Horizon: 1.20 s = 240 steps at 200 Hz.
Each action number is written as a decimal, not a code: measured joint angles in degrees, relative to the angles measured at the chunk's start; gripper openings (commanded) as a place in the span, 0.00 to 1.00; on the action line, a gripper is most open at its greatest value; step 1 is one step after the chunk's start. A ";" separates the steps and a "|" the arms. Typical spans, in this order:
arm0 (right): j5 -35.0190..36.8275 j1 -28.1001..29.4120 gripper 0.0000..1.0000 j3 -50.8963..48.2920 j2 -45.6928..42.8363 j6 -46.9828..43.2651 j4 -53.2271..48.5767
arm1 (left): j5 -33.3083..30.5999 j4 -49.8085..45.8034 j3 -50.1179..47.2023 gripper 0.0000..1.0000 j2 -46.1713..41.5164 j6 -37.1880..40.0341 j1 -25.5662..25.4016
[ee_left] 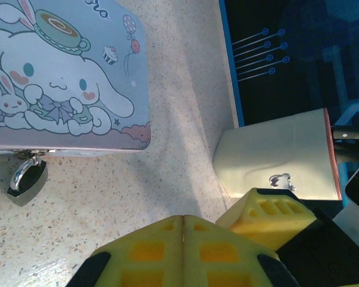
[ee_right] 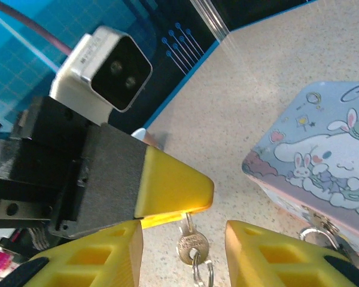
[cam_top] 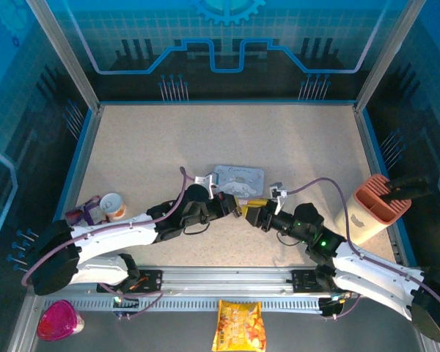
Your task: Unlock the padlock with the key
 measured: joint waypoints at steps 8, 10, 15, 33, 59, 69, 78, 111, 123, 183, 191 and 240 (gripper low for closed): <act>-0.83 -0.35 0.43 0.00 0.15 0.66 1.22 | -0.17 0.17 0.00 0.00 0.00 -0.46 -0.02; -1.01 -0.50 0.43 0.00 0.22 0.81 1.55 | -0.17 0.26 0.00 0.00 0.00 -0.68 -0.02; -1.79 -0.85 0.43 0.00 0.44 1.40 2.21 | -0.20 0.42 0.00 0.00 0.00 -0.83 -0.02; -4.96 -3.67 0.42 -0.04 2.54 5.27 5.60 | -0.15 2.16 -0.07 0.00 0.00 -0.83 0.00; -8.68 -6.80 0.41 -0.28 6.08 11.41 10.36 | 0.28 6.12 -0.33 0.00 0.00 -0.57 0.00; -9.75 -7.10 0.42 -0.28 6.75 13.07 11.10 | 0.61 7.91 -0.50 0.00 -0.02 -0.33 0.00; -10.32 -7.19 0.42 -0.28 6.93 14.40 11.67 | 0.76 8.98 -0.72 0.00 -0.07 -0.04 0.00; -11.74 -7.34 0.42 -0.28 6.23 17.31 12.52 | 1.38 13.14 -2.25 0.00 -0.83 1.73 -0.02; -12.31 -7.34 0.41 -0.28 5.57 18.12 12.57 | 1.40 14.58 -2.64 0.00 -1.09 2.47 -0.02; -13.99 -7.21 0.34 -0.28 4.44 21.46 13.90 | 2.69 21.40 -3.41 0.00 -1.33 4.42 0.00; -14.08 -7.17 0.32 -0.28 4.44 21.73 14.23 | 2.80 21.88 -3.41 0.00 -1.33 4.46 0.00; -14.38 -6.78 0.22 -0.28 4.04 23.41 16.37 | 3.50 24.06 -3.50 0.00 -1.33 5.33 0.00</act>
